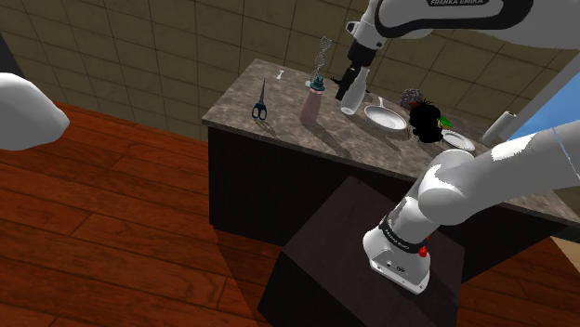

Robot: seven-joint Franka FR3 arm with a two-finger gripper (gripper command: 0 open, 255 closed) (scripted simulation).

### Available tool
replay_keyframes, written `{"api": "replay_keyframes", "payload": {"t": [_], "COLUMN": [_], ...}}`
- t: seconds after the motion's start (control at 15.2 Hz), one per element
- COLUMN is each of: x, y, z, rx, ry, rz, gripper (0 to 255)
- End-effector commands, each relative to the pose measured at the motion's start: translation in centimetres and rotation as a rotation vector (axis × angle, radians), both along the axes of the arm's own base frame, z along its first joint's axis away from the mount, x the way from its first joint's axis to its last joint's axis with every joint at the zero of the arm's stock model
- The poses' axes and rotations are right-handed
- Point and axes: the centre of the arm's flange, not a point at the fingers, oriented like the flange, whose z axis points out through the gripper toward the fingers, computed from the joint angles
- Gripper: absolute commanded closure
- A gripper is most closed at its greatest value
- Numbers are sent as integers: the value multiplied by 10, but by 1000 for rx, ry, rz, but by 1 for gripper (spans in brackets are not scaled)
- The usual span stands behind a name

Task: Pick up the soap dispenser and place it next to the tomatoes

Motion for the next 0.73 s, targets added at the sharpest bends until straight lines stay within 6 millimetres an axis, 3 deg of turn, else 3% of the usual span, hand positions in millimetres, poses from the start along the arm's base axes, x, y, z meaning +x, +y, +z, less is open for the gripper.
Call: {"api": "replay_keyframes", "payload": {"t": [0.0,0.66], "x": [11,71], "y": [-25,-136], "z": [-8,-51], "rx": [2,24], "ry": [-12,-68], "rz": [19,108], "gripper": [0,0]}}
